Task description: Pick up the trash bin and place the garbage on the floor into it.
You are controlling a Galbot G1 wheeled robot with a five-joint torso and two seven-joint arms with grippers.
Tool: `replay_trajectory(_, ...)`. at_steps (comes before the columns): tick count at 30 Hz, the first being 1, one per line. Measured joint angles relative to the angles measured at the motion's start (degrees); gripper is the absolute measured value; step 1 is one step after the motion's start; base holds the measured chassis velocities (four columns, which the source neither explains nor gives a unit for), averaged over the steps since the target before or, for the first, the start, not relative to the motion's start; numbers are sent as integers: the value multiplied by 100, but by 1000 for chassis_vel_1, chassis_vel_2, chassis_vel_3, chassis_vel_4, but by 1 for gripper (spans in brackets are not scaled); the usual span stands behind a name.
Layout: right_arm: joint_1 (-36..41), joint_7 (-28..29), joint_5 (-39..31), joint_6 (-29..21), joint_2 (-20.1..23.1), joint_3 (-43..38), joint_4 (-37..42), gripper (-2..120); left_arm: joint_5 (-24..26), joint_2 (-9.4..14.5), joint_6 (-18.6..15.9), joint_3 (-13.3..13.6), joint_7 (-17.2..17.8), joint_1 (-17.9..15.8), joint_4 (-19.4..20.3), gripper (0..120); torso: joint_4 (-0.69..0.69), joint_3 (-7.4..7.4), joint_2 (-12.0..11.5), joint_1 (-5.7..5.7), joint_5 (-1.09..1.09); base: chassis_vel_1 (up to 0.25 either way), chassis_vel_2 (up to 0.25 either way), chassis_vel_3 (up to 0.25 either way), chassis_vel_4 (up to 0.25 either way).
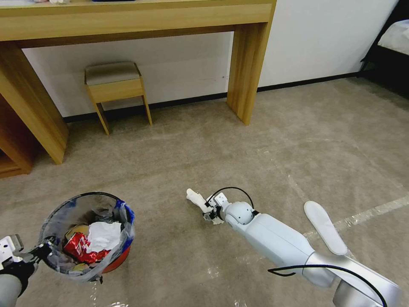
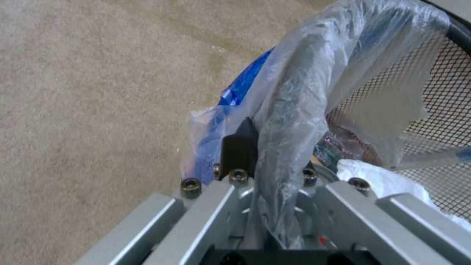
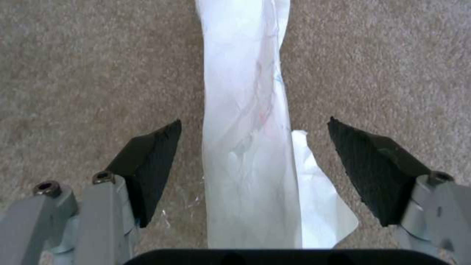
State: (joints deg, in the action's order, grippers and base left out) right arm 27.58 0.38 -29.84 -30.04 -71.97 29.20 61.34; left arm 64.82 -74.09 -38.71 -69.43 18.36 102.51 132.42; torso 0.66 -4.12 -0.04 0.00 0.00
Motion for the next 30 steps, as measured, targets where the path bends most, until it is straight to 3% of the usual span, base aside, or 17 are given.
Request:
replay_trajectory(16, -63, -127, 50, 273, -235, 37, -432, 44, -2, -9, 3, -6, 0, 5, -7, 1, 0, 0, 0, 0, 0, 0, 0, 0, 0)
replay_trajectory(20, -30, -165, 80, 346, -265, 52, -491, 26, -4, -9, 4, -8, 0, 7, -12, 1, 0, 0, 0, 0, 0, 0, 0, 0, 0)
replay_trajectory(23, -18, -191, 101, 379, -282, 56, -526, 20, -3, -4, 5, -10, 1, 6, -12, 1, 0, 0, 0, 0, 0, 0, 0, 0, 0)
replay_trajectory(24, -5, -197, 113, 412, -291, 57, -554, 11, -3, -1, 6, -12, 1, 6, -10, 1, 0, 0, 0, 0, 0, 0, 0, 0, 0)
replay_trajectory(27, 16, -197, 116, 431, -275, 58, -535, 2, -3, 3, 6, -14, 2, 9, -11, 1, 0, 0, 0, 0, 0, 0, 0, 0, 0)
replay_trajectory(30, 52, -197, 112, 431, -214, 58, -434, 0, -7, 4, 7, -13, 4, 1, -23, 1, 0, 0, 0, 0, 0, 0, 0, 0, 0)
